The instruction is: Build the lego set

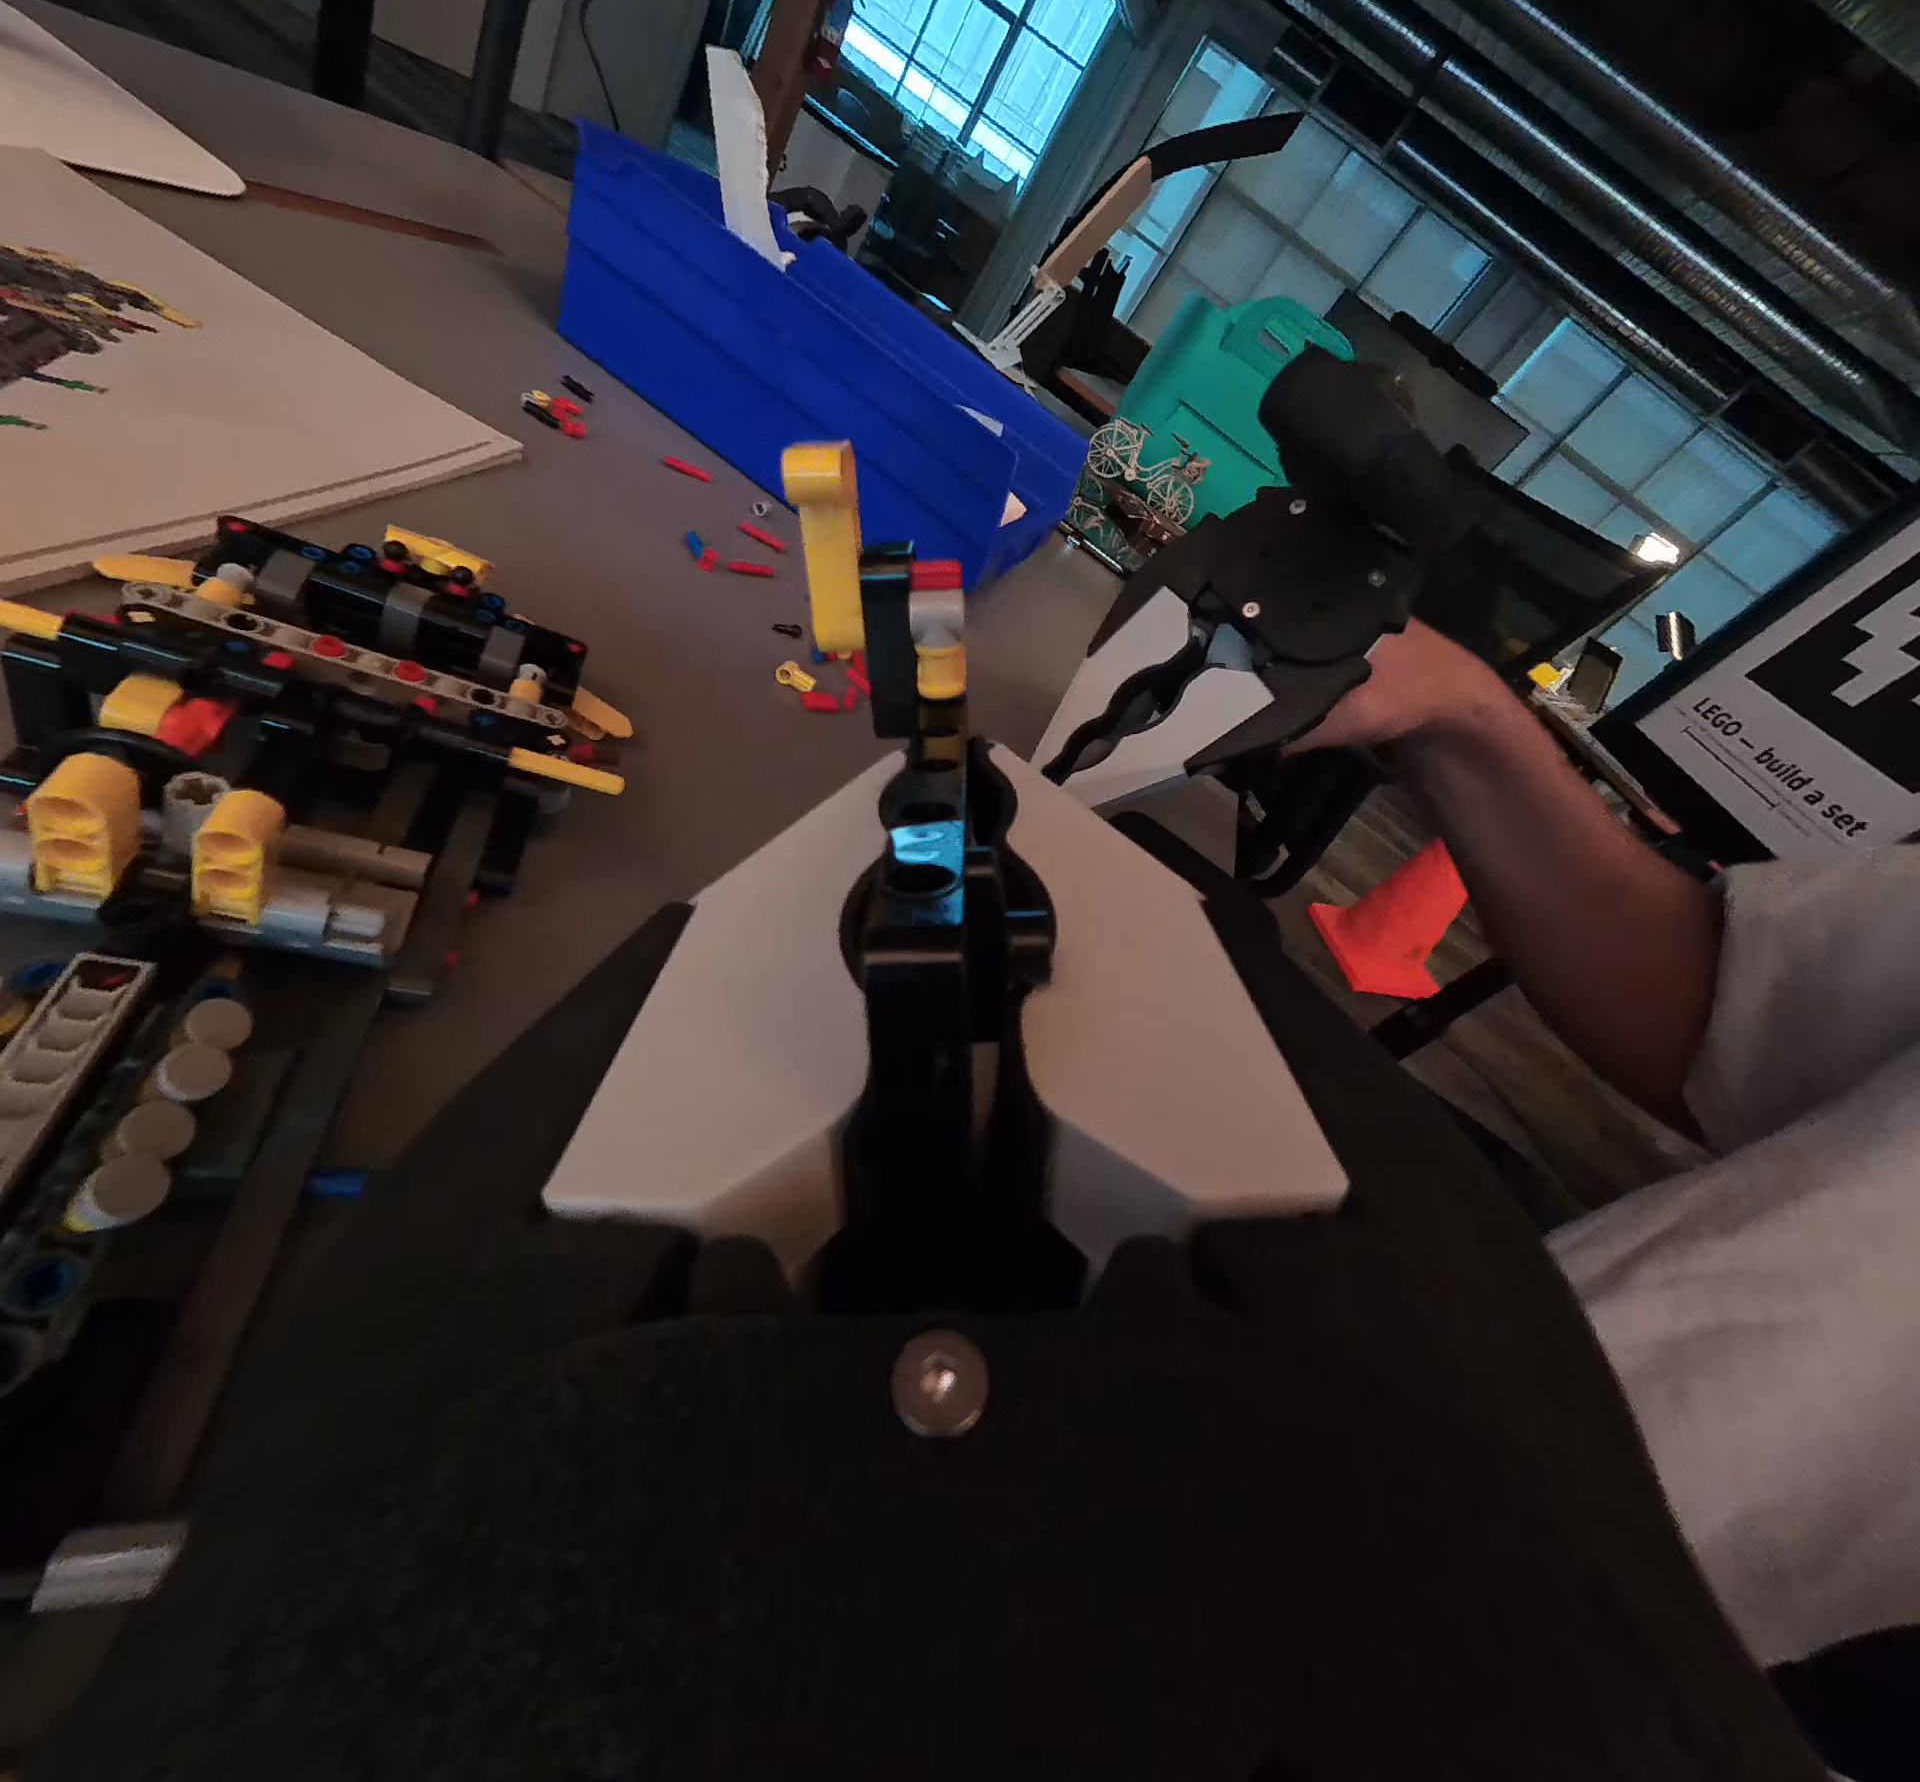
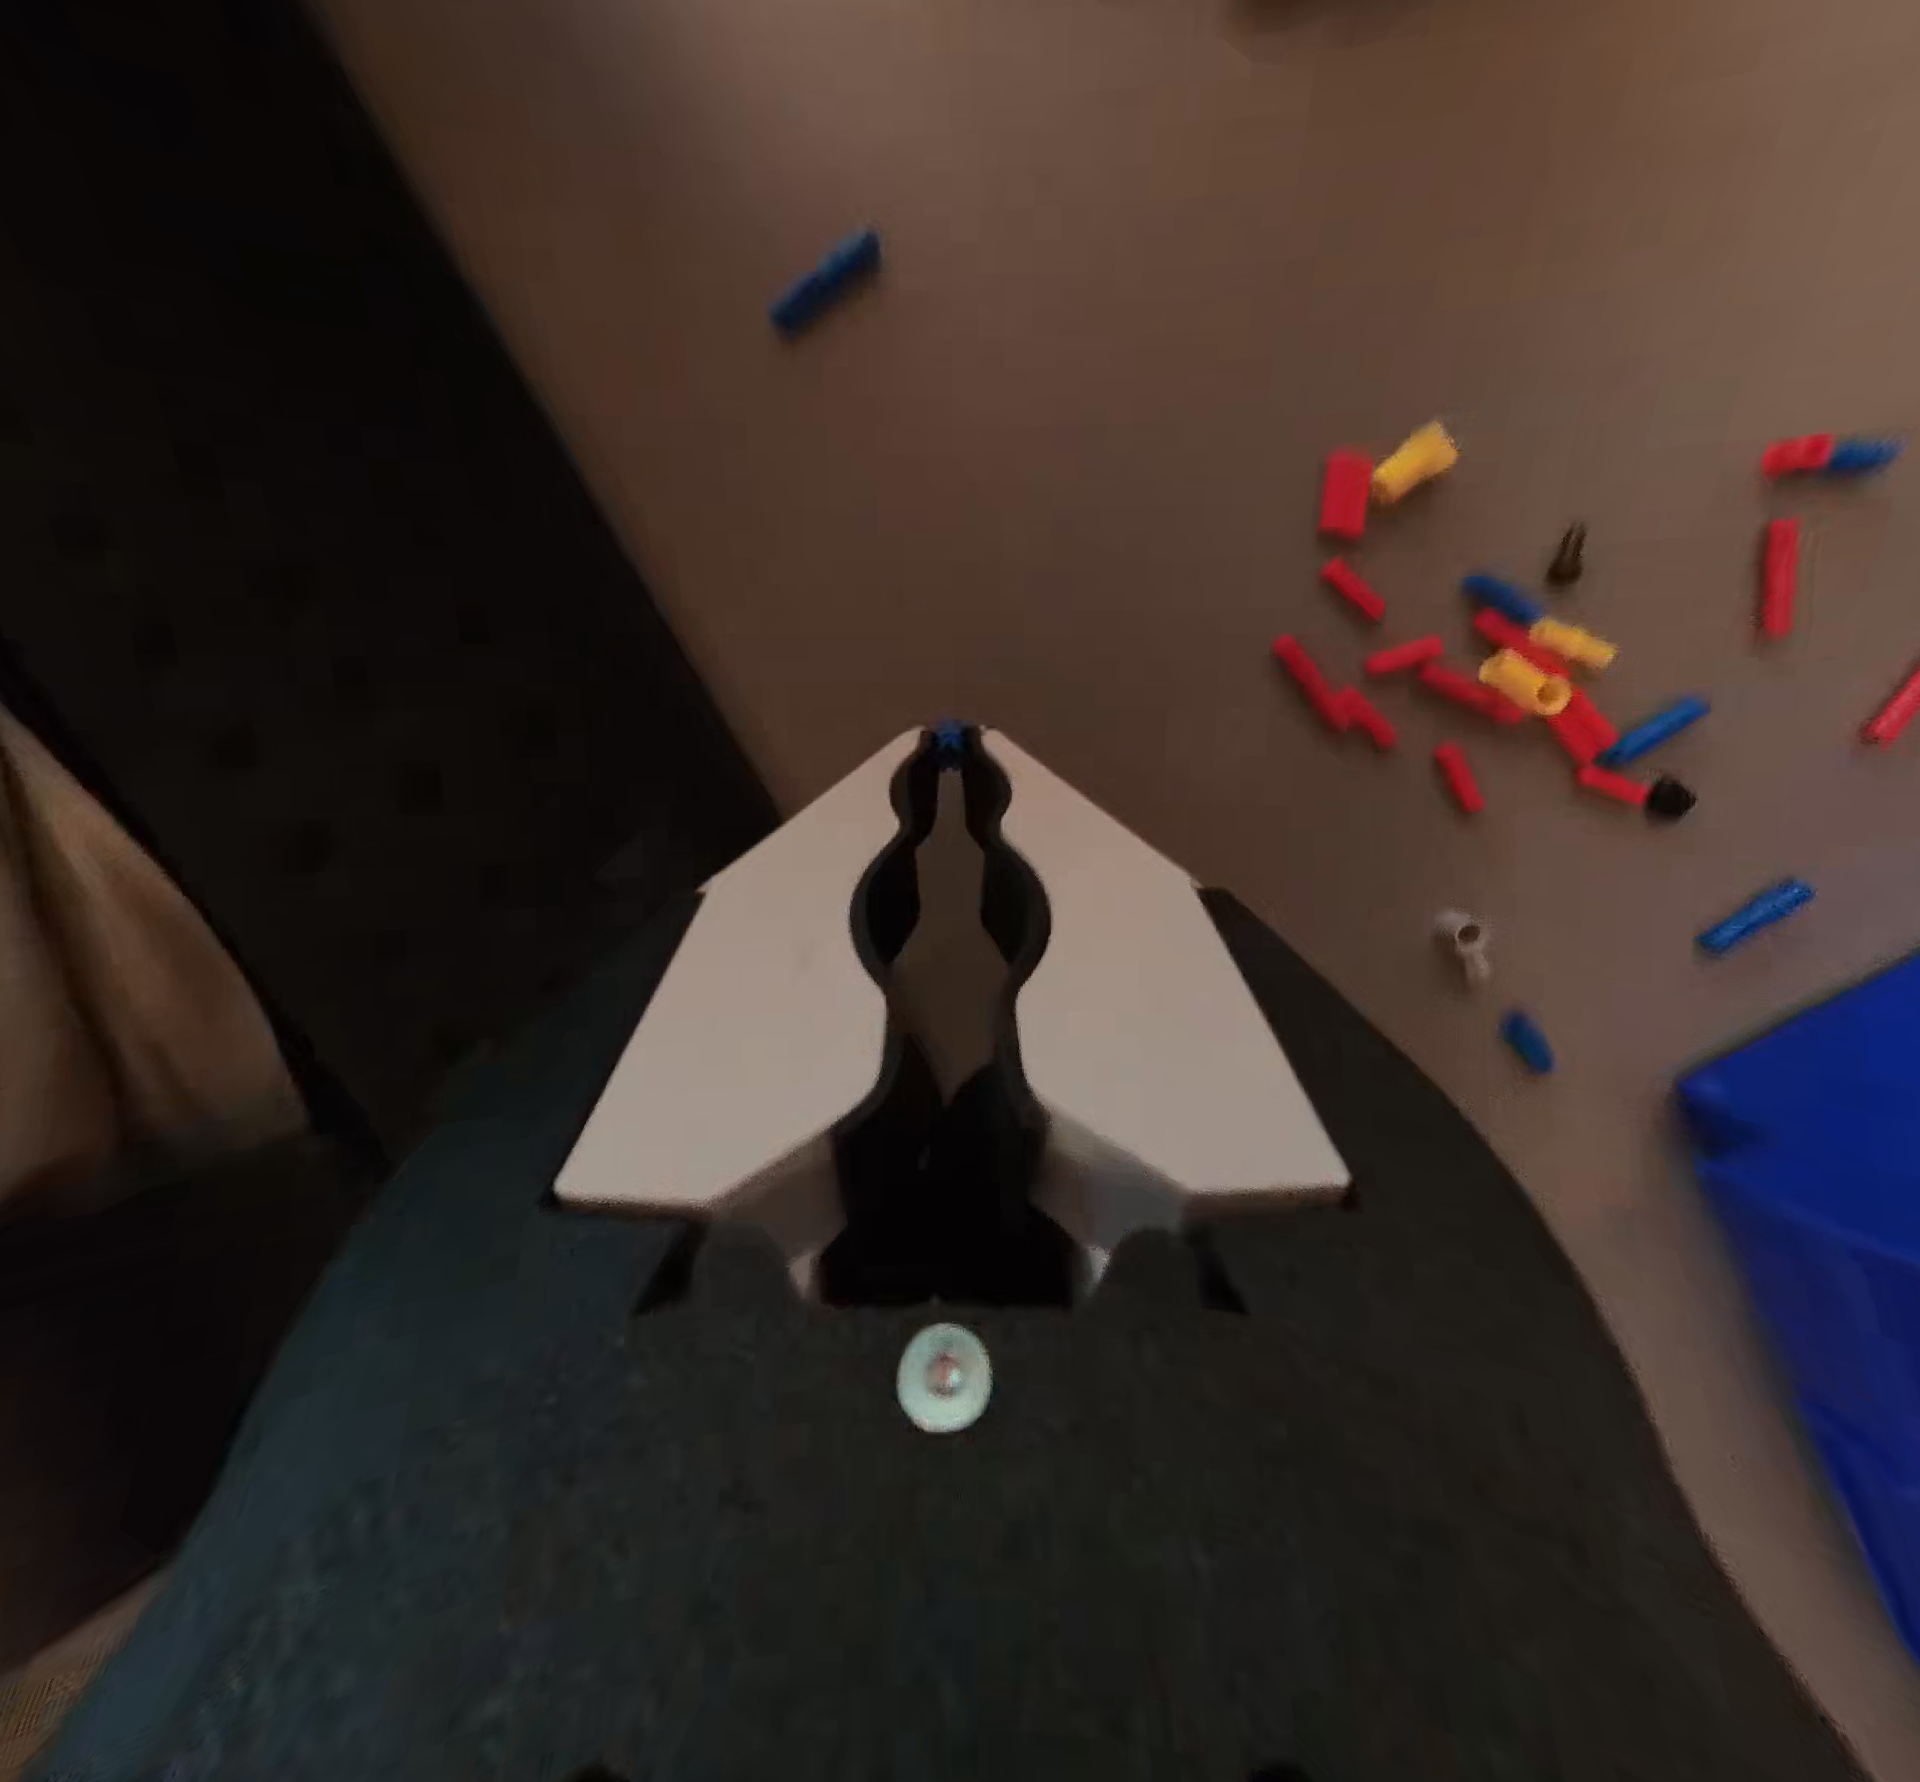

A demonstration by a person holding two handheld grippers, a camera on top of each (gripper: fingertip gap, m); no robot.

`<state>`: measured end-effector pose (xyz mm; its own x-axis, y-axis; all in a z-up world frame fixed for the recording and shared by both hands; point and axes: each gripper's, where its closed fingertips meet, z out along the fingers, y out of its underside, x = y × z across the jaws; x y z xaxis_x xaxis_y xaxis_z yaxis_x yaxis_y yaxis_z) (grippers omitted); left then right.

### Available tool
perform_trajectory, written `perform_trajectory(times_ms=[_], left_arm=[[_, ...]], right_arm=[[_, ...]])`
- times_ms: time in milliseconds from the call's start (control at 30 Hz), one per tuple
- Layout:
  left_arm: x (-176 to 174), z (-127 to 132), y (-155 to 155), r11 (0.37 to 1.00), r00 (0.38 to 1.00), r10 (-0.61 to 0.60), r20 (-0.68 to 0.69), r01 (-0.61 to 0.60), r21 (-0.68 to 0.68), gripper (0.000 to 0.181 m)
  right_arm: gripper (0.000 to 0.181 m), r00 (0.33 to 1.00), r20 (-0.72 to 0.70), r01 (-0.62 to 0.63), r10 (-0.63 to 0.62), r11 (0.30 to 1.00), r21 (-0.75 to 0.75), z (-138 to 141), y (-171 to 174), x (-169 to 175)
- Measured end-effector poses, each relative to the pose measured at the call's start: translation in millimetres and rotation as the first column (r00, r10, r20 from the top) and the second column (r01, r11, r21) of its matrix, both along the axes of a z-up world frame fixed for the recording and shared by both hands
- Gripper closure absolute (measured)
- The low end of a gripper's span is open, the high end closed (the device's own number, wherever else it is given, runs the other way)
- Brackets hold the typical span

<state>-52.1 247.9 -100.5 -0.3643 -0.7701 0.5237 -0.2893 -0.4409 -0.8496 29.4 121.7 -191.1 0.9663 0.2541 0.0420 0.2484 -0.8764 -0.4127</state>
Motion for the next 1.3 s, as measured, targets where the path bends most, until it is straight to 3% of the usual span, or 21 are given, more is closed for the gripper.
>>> perform_trajectory(times_ms=[33,367,900,1300], left_arm=[[0.2,-0.5,-0.3,1.0,1.0,-0.003,-0.004,0.003,-0.004,0.172],[0.4,-0.3,1.9,1.0,1.0,-0.002,-0.008,0.002,-0.031,0.172],[0.7,-1.2,0.7,0.999,1.0,-0.01,-0.015,0.009,-0.034,0.172],[0.9,-1.6,-0.3,0.999,1.0,-0.015,-0.018,0.014,-0.033,0.171]], right_arm=[[0.177,1.0,-0.015,-0.016,0.016,0.999,-0.034,-1.8,-6.5,-0.9],[0.177,0.999,0.003,-0.052,0.053,0.985,-0.163,-13.1,-23.4,4.7],[0.17,0.998,0.023,-0.052,0.057,0.982,-0.18,-14.7,-25.6,6.8],[0.176,0.997,0.035,-0.07,0.076,0.988,-0.14,-9.9,-20.9,4.6]])
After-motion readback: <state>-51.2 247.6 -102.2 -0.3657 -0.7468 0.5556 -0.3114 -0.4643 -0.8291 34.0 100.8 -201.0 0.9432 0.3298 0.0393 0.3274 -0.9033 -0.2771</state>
